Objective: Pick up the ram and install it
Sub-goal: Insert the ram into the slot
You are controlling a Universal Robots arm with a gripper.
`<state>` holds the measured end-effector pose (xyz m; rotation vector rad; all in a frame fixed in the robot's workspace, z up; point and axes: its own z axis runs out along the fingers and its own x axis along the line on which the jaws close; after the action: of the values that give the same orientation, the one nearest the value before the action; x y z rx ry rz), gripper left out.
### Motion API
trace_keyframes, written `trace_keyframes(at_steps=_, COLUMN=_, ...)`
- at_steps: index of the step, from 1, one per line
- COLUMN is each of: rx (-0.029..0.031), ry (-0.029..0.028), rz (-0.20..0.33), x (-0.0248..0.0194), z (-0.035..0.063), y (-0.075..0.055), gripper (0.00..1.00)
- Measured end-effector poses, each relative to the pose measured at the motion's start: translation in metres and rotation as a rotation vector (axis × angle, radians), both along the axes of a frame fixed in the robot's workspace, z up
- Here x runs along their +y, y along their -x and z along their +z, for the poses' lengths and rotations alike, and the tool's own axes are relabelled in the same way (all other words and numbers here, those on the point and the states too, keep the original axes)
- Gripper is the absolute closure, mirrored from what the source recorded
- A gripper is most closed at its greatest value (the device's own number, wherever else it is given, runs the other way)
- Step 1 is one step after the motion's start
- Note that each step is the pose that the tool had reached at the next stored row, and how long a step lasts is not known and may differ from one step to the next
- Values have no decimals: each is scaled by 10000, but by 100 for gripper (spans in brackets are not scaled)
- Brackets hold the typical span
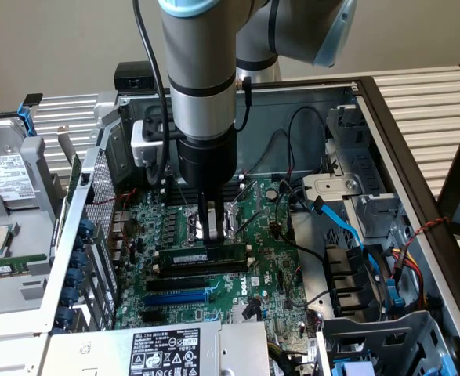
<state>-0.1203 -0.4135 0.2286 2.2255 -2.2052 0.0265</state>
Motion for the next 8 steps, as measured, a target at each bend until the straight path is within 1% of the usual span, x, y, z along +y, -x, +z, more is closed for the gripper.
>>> trace_keyframes(at_steps=8, rx=2, ry=2, rz=0, x=-18, z=11, y=0, gripper=86)
